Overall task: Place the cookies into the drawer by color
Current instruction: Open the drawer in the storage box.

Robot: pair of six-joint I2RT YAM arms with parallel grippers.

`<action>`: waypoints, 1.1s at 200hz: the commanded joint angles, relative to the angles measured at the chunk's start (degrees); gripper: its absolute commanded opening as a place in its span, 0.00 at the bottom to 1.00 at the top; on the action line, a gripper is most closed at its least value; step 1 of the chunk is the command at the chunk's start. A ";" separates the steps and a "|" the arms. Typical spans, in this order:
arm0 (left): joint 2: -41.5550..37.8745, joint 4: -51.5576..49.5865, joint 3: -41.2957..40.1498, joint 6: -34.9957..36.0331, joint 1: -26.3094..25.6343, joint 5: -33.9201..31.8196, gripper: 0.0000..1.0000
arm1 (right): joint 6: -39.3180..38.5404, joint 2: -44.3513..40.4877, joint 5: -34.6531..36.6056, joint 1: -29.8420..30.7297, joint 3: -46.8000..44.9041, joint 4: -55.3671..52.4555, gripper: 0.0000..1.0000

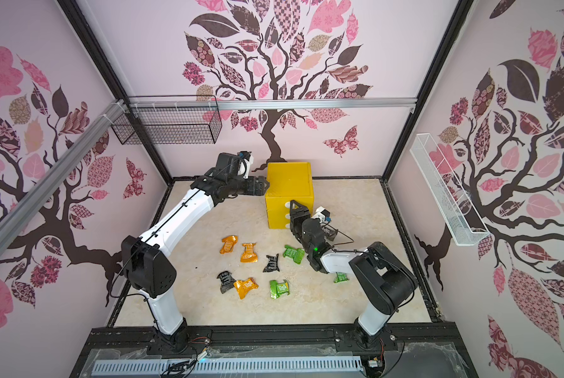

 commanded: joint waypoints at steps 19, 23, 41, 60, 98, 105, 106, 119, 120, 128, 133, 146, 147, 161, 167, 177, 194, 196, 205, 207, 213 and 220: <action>3.79 -2.06 3.55 -0.96 -1.01 0.87 0.97 | 0.25 2.20 0.63 0.31 3.11 1.38 0.60; 4.10 -2.20 3.80 -0.97 -1.02 0.82 0.97 | -0.12 2.09 0.63 0.33 3.28 1.32 0.61; 5.17 -2.49 3.67 -1.21 -1.02 0.83 0.97 | -1.09 1.99 0.71 0.36 3.80 0.71 0.60; 5.39 -2.00 2.33 -1.31 -1.17 1.02 0.97 | -0.32 2.26 1.70 0.24 3.54 0.74 0.59; 4.96 -0.33 -2.09 -1.28 -1.37 0.93 0.97 | -0.87 3.02 3.12 0.33 3.90 1.11 0.56; 4.64 -0.12 -2.80 -1.04 -1.46 0.94 0.97 | -0.67 3.28 3.37 0.29 3.99 1.33 0.55; 4.63 -0.03 -2.94 -1.00 -1.46 0.93 0.97 | -0.60 3.29 3.36 0.29 4.00 1.27 0.55; 3.81 1.01 -4.58 -0.59 -1.41 0.85 0.97 | -0.98 3.47 3.26 0.20 4.42 1.07 0.54; 3.69 1.01 -4.71 -0.59 -1.44 0.85 0.97 | -1.02 3.48 3.22 0.20 4.48 1.01 0.54; 3.41 1.48 -5.39 -0.53 -1.41 0.84 0.97 | -1.15 3.64 3.17 0.20 4.76 0.70 0.54; 3.34 1.61 -5.66 -0.62 -1.46 0.89 0.97 | -1.23 3.81 3.17 0.28 4.87 0.56 0.54; 3.30 1.48 -5.80 -0.53 -1.46 0.94 0.97 | -1.00 4.42 3.09 0.22 5.14 0.80 0.53; 3.30 1.47 -5.81 -0.49 -1.46 0.89 0.97 | -0.99 4.47 3.09 0.30 5.19 0.83 0.52; 2.93 1.59 -5.98 -0.10 -1.45 0.38 0.97 | -0.49 5.08 2.96 0.28 5.62 0.86 0.51; 2.78 1.71 -6.21 -0.10 -1.44 0.25 0.97 | -0.64 5.15 2.83 0.30 5.74 0.79 0.50; 2.70 2.04 -6.42 -0.17 -1.45 0.31 0.97 | -0.74 5.28 2.82 0.24 5.92 0.77 0.49; 3.03 1.77 -6.21 -0.44 -1.54 0.84 0.97 | -0.38 5.50 3.15 0.23 5.68 1.10 0.46; 3.10 1.74 -6.17 -0.40 -1.55 0.85 0.97 | -0.30 5.50 3.21 0.23 5.67 1.10 0.45; 3.01 1.75 -6.31 -0.22 -1.54 0.69 0.97 | -0.07 5.42 3.43 0.26 5.46 1.13 0.43; 2.96 1.85 -6.37 -0.19 -1.55 0.61 0.97 | -0.05 5.35 3.50 0.26 5.42 1.13 0.43; 2.78 2.03 -6.59 -0.20 -1.50 0.50 0.97 | -0.13 5.24 3.56 0.21 5.32 1.13 0.42; 2.77 2.23 -6.75 -0.26 -1.52 0.50 0.97 | -0.49 5.07 3.66 0.24 5.15 1.06 0.41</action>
